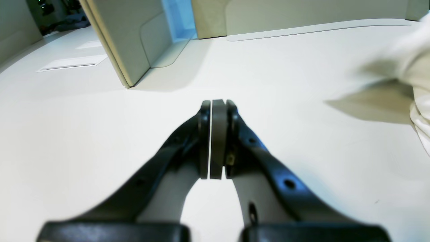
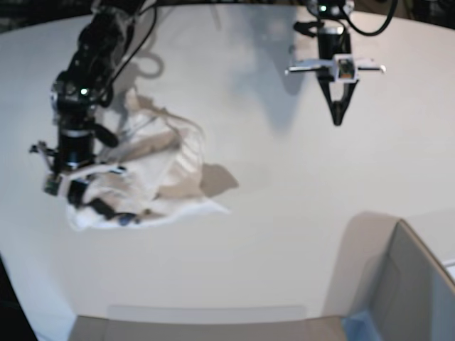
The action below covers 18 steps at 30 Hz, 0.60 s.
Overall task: Layout the t-shirt on the table in an organized manner, then fold the t-shirt properly
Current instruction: 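Drag the grasped shirt fabric away from the left gripper with the right gripper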
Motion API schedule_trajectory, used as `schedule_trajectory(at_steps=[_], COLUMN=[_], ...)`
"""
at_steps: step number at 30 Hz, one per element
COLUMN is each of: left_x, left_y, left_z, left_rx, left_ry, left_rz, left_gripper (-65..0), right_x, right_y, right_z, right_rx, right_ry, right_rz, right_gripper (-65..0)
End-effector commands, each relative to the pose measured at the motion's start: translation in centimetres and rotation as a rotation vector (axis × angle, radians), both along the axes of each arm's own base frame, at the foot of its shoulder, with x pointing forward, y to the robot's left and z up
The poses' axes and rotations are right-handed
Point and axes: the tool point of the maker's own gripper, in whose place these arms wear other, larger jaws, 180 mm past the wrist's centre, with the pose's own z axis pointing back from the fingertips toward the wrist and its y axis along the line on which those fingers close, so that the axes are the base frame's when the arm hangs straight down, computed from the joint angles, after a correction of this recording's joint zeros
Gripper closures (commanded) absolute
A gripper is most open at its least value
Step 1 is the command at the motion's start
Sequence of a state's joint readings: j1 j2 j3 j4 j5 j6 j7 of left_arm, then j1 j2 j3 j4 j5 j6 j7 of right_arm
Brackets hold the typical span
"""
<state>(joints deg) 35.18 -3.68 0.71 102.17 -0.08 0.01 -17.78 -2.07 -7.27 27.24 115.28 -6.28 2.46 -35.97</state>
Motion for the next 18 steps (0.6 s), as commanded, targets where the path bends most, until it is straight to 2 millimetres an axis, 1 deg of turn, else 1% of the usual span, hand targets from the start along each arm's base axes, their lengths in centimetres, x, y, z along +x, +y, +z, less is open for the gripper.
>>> schedule_trajectory(at_steps=[1, 2, 4, 5, 7, 9, 10, 12, 14, 18], left_x=[0.0, 0.1, 0.9, 1.2, 1.6, 1.7, 1.7, 2.0, 2.2, 2.4], left_y=[-0.1, -0.5, -2.4, -3.5, -6.8, -10.0, -11.2, -13.0, -13.9, -15.0], left_z=[0.7, 0.3, -0.6, -1.1, -2.3, -2.7, -2.7, -2.3, -1.9, 0.4], left_rx=[0.005, 0.0, 0.027, 0.051, 0.098, 0.134, 0.143, 0.137, 0.127, 0.097], left_ry=[-0.028, -0.006, 0.053, 0.088, 0.165, 0.201, 0.207, 0.198, 0.183, 0.127], left_rz=[-0.005, -0.012, -0.069, -0.1, -0.182, -0.262, -0.291, -0.332, -0.351, -0.366], left_gripper=[-0.1, -0.1, -0.1, -0.1, -0.1, -0.1, -0.1, -0.1, -0.1, -0.1], right_x=[0.3, 0.2, -0.1, -0.2, -0.4, -0.7, -0.9, -1.1, -1.6, -1.5], right_y=[-1.4, -3.0, -6.5, -7.4, -9.7, -11.0, -11.3, -11.4, -11.4, -11.0], right_z=[1.2, 0.9, 0.3, -0.6, -2.3, -3.7, -4.3, -4.8, -5.3, -5.7], right_rx=[-0.005, 0.0, -0.026, -0.033, -0.052, -0.051, -0.046, -0.042, -0.046, -0.053], right_ry=[-0.05, -0.043, -0.015, 0.014, 0.073, 0.114, 0.129, 0.143, 0.158, 0.172], right_rz=[-0.033, -0.075, -0.142, -0.153, -0.177, -0.196, -0.202, -0.205, -0.204, -0.178], right_gripper=[0.0, 0.0, 0.0, 0.0, 0.0, 0.0, 0.0, 0.0, 0.0, 0.0])
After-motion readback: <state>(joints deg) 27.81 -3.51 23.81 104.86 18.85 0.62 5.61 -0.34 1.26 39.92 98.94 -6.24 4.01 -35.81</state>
